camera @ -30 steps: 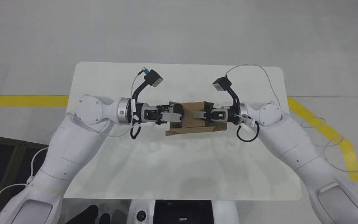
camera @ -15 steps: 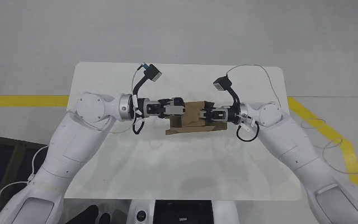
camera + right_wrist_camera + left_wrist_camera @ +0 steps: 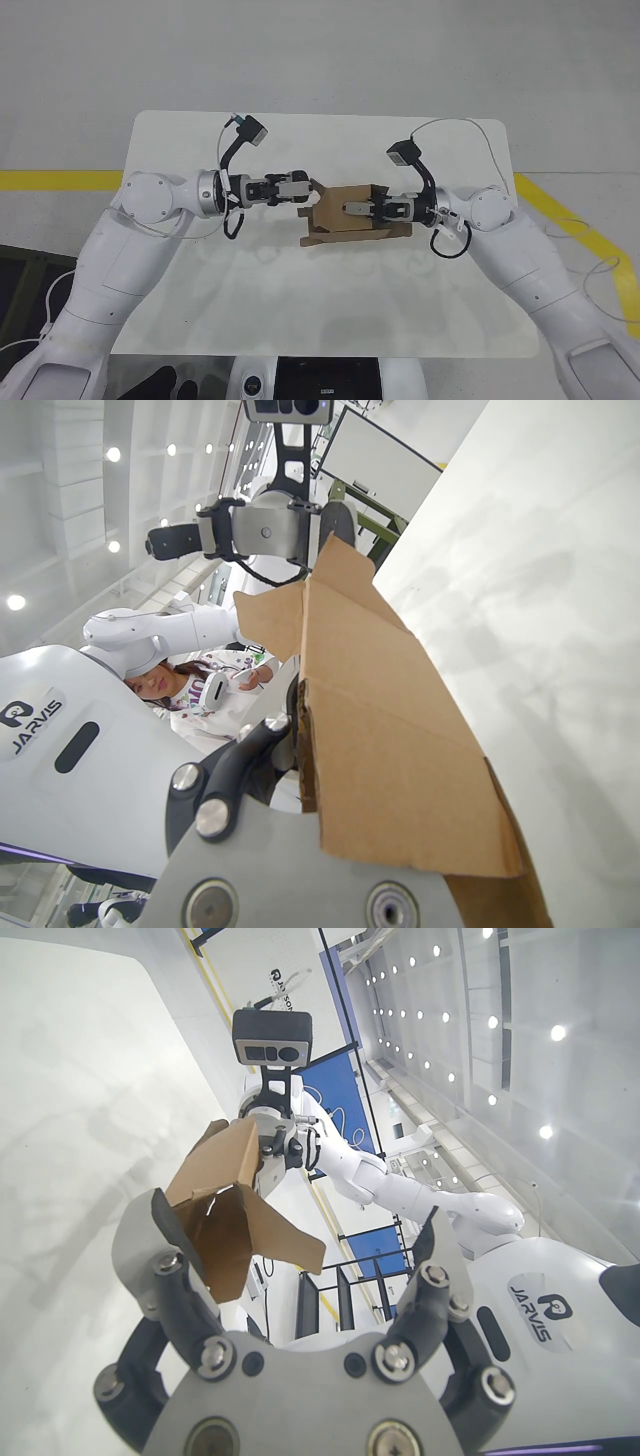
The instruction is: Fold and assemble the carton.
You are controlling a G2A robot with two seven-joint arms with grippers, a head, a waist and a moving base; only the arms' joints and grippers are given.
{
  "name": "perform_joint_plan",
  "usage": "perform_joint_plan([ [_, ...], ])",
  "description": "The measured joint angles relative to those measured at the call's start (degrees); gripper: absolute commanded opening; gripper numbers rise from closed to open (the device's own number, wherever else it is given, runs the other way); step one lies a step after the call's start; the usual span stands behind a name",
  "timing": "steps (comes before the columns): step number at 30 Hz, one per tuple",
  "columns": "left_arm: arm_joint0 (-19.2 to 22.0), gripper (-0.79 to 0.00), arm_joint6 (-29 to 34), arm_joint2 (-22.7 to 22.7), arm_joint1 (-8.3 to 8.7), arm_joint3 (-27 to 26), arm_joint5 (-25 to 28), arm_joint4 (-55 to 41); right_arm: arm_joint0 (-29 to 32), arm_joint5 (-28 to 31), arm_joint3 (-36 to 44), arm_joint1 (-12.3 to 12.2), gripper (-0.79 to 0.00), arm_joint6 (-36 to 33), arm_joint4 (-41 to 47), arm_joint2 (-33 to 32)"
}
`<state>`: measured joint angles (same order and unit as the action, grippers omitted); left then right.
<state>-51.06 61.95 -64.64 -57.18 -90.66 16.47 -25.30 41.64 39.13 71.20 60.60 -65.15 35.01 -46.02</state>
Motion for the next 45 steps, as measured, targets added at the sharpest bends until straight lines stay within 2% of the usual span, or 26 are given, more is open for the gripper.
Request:
perform_joint_plan([
  [15, 1.47, 0.0, 1.92, 2.34, -0.73, -1.04, 0.12, 0.12, -0.86, -1.88, 1.19, 1.72, -0.785, -1.89, 0.83, 2.5],
  [22, 2.06, 0.0, 0.99, 2.14, -0.84, 0.58, 0.07, 1.84, -0.91, -1.09, 0.13, 1.82, -0.785, -1.09, 0.68, 1.72],
  [27, 1.22, 0.0, -1.28, -0.23, -0.35, -0.09, 0.01, 5.54, -0.09, 0.61, -0.87, 1.19, -0.785, 0.61, -0.2, -1.03],
  [33, -0.89, 0.0, -2.38, -1.83, 0.08, -3.86, -0.41, 7.6, 1.47, 1.25, -0.52, 0.8, -0.785, 3.97, -2.26, -3.73],
  [38, -1.98, 0.0, -1.8, -0.65, -0.04, -6.14, -0.62, 7.69, 2.44, 0.95, 1.14, 1.06, -0.785, 7.72, -4.36, -4.38],
  [45, -2.07, 0.0, -1.41, 1.16, -0.37, -5.99, -0.48, 7.76, 3.23, 0.71, 1.76, 1.58, -0.785, 11.99, -7.23, -4.79],
])
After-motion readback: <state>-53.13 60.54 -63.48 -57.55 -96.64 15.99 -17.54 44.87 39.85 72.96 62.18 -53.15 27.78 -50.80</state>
